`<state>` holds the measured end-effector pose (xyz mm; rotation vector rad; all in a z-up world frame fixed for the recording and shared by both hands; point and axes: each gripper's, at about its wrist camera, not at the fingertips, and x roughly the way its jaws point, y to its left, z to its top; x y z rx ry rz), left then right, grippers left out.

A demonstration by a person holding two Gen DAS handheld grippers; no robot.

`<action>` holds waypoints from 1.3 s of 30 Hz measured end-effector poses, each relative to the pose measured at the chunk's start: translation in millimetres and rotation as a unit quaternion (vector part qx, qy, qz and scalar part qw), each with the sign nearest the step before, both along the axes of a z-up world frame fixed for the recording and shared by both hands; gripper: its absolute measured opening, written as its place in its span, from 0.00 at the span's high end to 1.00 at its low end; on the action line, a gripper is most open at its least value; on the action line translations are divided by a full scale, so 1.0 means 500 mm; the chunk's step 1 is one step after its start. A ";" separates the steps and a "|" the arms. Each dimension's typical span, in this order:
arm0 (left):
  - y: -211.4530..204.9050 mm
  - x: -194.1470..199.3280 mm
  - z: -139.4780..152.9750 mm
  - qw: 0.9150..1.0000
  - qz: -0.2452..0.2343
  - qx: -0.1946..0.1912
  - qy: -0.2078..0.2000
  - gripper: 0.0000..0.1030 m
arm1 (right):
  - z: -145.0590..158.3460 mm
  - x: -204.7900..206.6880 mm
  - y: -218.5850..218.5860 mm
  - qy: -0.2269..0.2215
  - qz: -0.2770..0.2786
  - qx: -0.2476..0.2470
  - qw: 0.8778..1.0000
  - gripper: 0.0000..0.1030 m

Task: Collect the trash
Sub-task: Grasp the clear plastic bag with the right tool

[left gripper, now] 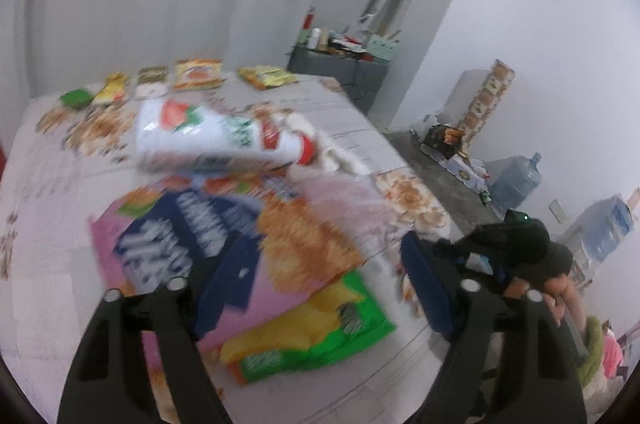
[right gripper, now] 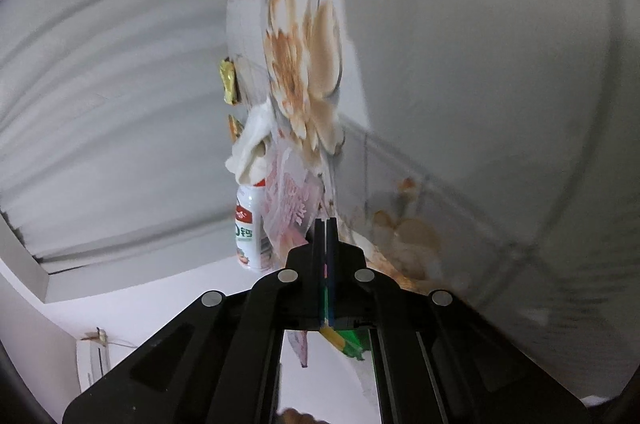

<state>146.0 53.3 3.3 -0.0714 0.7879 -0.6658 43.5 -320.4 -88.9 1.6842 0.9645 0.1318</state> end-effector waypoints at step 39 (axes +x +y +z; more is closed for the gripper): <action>-0.098 0.132 -0.058 0.996 -0.006 0.021 0.089 0.74 | -0.047 0.210 0.106 -0.008 0.008 0.083 0.997 0.83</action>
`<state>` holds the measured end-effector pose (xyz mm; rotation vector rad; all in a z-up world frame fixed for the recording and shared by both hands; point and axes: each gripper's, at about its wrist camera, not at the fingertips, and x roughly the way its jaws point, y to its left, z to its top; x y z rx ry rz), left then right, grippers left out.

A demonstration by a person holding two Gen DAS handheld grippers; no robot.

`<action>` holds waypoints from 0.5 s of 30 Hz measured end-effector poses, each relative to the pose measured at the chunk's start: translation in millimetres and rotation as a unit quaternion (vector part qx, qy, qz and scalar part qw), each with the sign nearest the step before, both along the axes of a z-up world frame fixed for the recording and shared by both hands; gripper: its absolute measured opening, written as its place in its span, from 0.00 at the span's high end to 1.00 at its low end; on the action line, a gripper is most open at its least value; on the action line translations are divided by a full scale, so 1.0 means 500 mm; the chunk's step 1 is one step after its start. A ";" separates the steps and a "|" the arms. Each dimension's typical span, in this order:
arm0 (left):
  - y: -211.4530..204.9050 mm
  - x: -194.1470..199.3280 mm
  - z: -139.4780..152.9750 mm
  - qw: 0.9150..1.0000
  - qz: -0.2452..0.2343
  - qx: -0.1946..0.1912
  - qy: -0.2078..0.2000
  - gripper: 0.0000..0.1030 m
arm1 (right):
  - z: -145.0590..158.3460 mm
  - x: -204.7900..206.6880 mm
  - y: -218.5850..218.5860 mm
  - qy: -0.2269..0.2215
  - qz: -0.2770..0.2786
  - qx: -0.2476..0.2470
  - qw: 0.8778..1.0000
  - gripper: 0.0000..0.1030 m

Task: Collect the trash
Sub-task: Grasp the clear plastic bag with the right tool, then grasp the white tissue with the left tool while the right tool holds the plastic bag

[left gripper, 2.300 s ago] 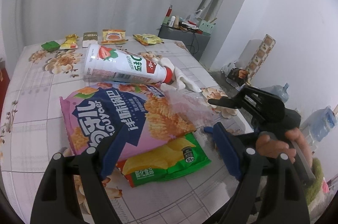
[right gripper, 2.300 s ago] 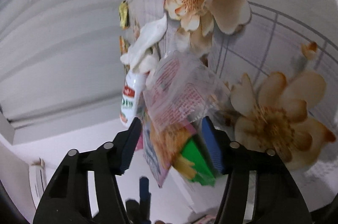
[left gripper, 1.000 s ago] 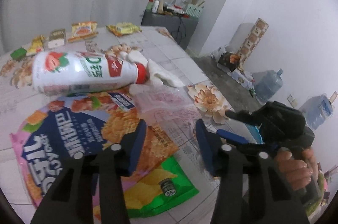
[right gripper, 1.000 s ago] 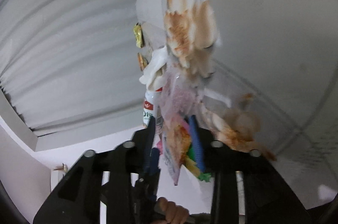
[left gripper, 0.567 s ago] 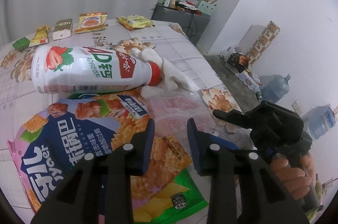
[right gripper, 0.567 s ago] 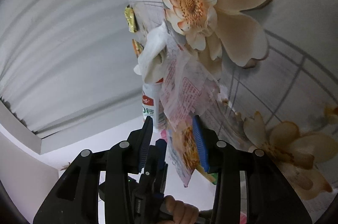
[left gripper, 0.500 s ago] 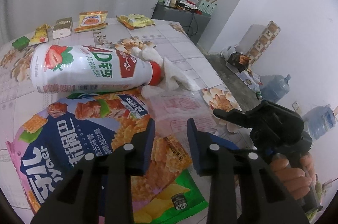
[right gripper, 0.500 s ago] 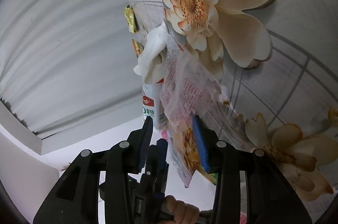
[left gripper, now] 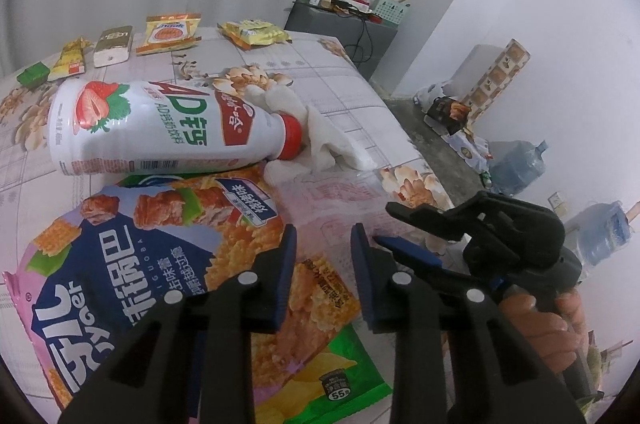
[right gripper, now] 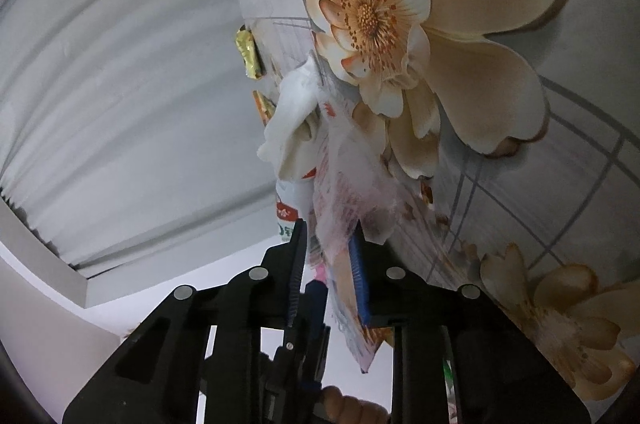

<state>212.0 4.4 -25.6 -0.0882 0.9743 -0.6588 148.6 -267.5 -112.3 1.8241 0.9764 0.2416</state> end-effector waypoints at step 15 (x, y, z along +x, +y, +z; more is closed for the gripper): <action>-0.049 0.016 0.067 0.998 -0.028 0.029 -0.052 0.75 | 0.029 -0.039 -0.053 -0.024 0.004 -0.053 0.998 0.99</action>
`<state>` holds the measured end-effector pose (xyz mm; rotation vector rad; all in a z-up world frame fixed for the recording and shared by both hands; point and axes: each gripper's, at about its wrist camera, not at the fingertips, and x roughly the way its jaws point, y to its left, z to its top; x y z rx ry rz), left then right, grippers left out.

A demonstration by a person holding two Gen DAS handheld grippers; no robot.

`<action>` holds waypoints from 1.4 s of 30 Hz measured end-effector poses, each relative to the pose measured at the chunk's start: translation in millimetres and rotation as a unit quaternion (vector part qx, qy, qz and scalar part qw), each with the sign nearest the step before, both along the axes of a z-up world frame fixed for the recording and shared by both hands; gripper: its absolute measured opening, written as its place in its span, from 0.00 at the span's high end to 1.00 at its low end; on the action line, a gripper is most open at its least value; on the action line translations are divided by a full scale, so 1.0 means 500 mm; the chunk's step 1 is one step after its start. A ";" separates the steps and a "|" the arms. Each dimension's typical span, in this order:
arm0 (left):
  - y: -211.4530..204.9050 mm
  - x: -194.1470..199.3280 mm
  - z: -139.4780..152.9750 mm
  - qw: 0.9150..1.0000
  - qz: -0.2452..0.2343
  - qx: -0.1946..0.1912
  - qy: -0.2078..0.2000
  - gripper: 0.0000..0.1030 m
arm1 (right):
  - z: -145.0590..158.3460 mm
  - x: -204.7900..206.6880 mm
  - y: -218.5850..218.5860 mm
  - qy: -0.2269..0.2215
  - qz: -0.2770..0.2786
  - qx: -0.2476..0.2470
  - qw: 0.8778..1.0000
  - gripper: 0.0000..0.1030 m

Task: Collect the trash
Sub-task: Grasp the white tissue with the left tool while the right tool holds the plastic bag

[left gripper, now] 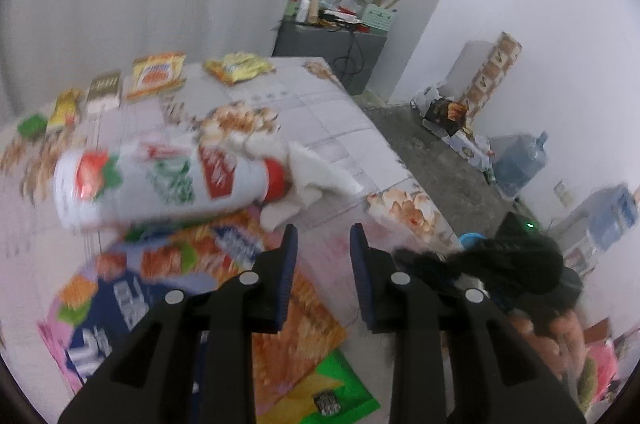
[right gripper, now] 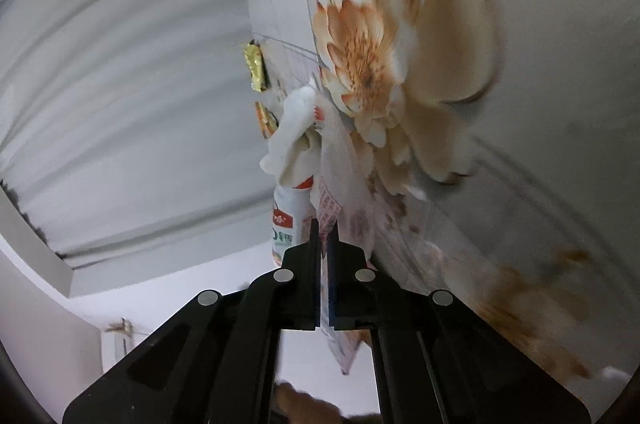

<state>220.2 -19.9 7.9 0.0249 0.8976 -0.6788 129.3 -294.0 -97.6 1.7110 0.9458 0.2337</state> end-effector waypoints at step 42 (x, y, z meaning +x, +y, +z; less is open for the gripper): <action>-0.326 0.109 -0.048 0.926 -0.146 0.318 -0.145 0.96 | 0.049 -0.132 -0.129 -0.111 0.016 -0.012 0.994 0.99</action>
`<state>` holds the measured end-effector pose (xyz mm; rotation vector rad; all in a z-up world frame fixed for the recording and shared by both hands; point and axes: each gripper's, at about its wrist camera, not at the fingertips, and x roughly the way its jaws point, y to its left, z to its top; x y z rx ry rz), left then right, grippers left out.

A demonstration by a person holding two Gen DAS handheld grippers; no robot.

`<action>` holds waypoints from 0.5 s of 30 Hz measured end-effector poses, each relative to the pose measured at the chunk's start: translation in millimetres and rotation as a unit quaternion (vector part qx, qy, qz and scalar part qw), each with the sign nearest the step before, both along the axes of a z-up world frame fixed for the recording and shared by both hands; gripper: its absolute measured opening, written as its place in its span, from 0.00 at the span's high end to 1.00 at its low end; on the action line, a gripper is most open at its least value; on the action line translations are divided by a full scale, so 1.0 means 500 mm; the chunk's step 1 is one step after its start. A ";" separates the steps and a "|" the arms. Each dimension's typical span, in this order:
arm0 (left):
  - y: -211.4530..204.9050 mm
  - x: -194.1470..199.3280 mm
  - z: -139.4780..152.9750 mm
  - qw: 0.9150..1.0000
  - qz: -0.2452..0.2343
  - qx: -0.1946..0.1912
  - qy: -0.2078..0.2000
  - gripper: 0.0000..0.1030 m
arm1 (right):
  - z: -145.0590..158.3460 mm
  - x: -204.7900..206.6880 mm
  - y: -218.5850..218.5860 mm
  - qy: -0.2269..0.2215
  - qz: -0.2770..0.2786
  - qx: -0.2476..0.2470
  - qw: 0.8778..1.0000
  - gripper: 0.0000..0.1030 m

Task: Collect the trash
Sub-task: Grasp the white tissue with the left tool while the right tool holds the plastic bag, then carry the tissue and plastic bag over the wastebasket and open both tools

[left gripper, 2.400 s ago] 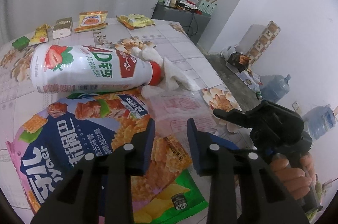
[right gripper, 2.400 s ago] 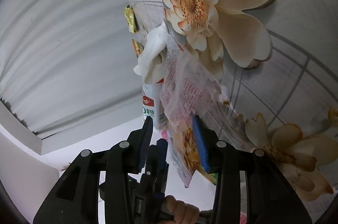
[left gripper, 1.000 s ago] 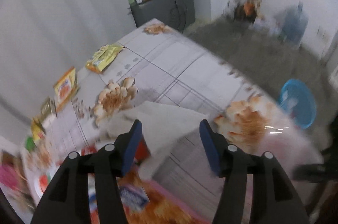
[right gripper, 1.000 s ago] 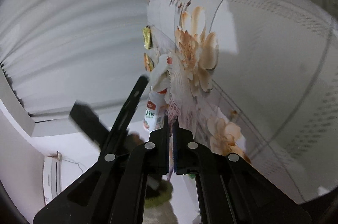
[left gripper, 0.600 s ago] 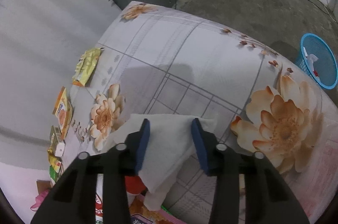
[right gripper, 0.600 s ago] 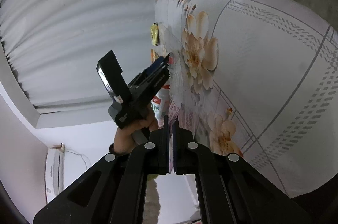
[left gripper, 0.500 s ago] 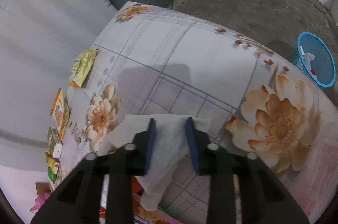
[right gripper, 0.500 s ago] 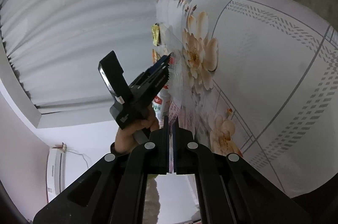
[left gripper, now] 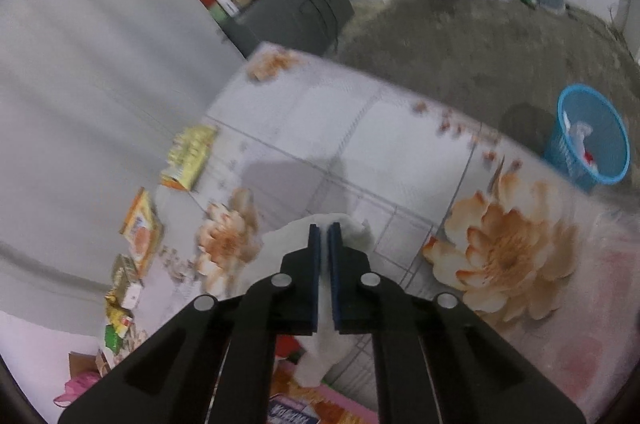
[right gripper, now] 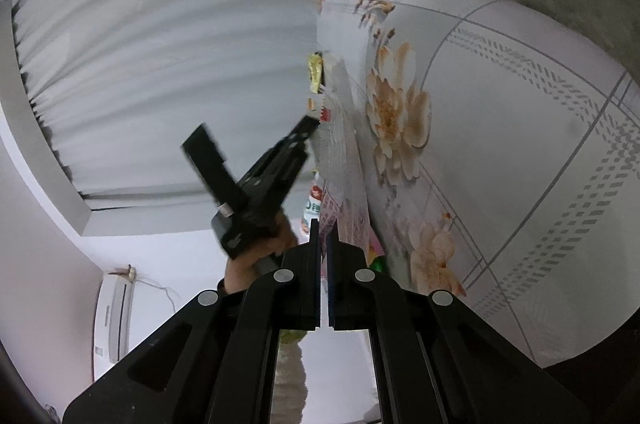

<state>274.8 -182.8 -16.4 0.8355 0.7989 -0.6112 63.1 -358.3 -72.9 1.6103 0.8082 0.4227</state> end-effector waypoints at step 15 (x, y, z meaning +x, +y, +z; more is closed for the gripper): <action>0.027 -0.104 0.213 0.987 0.002 -0.158 -0.020 0.96 | 0.031 -0.010 -0.048 -0.037 -0.006 0.000 0.999 0.99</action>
